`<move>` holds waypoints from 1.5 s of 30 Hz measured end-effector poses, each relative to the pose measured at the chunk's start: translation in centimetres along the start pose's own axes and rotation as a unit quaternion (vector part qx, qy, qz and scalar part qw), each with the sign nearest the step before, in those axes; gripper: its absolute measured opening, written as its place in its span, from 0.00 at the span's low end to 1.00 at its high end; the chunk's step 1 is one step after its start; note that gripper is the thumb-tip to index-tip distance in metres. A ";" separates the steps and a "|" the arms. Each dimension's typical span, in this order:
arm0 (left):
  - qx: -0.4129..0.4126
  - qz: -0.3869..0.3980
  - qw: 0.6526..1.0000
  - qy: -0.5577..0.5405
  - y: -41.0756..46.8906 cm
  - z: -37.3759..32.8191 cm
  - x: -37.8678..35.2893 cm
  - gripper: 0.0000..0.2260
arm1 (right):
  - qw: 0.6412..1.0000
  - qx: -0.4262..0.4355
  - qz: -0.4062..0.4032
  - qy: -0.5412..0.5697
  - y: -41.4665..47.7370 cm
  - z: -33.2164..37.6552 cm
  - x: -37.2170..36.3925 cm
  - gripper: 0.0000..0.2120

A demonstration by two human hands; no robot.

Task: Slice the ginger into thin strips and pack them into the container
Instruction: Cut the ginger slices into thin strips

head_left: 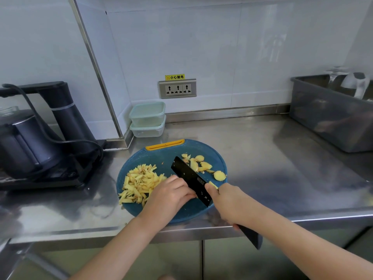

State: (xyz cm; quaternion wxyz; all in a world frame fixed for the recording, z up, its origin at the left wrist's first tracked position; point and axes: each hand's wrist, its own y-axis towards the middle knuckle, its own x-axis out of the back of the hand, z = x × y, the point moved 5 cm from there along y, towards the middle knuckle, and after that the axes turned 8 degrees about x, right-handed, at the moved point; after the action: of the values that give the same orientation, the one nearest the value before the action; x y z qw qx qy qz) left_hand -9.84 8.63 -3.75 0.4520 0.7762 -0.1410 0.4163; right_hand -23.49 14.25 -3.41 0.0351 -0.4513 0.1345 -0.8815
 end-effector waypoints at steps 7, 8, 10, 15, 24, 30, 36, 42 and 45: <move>0.011 0.015 1.000 0.024 -0.2 0.4 -0.5 0.07 | 0.990 -0.025 0.030 0.135 -1.2 -2.4 0.2 0.19; 0.019 0.019 0.999 0.029 -0.2 0.5 -0.6 0.09 | 0.983 -0.039 0.020 0.181 -1.7 -2.4 0.6 0.23; 0.040 0.025 0.998 0.036 -0.1 0.5 -0.6 0.14 | 0.980 -0.053 -0.001 0.194 -2.0 -2.3 1.3 0.25; 0.070 0.016 0.997 0.034 -0.1 0.3 -0.4 0.15 | 0.986 -0.038 -0.046 0.154 -1.4 -2.1 2.5 0.26; 0.025 0.056 0.997 0.042 0.4 0.1 -1.2 0.14 | 0.995 -0.011 -0.052 0.086 -1.6 -1.7 1.8 0.23; 0.072 0.097 0.992 0.025 1.2 0.0 -2.1 0.13 | 0.993 -0.002 -0.062 0.098 -1.9 -1.7 2.7 0.23; 0.105 0.102 0.989 -0.013 1.1 -0.1 -2.3 0.06 | 0.994 -0.007 -0.067 0.085 -1.4 -1.7 2.8 0.23; 0.181 0.143 0.973 -0.021 1.7 0.6 -1.9 0.04 | 0.993 0.011 -0.065 0.102 -2.0 -2.3 2.6 0.24; 0.177 0.166 0.970 -0.021 2.6 0.7 -1.7 0.05 | 0.994 0.014 -0.063 0.088 -2.0 -1.9 2.7 0.22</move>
State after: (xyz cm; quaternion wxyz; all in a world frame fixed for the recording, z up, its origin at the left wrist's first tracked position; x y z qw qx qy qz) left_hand -12.07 6.34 -3.67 0.2289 0.8185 -0.2011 0.4871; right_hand -26.46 16.03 -1.82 -0.0261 -0.3793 0.0958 -0.9199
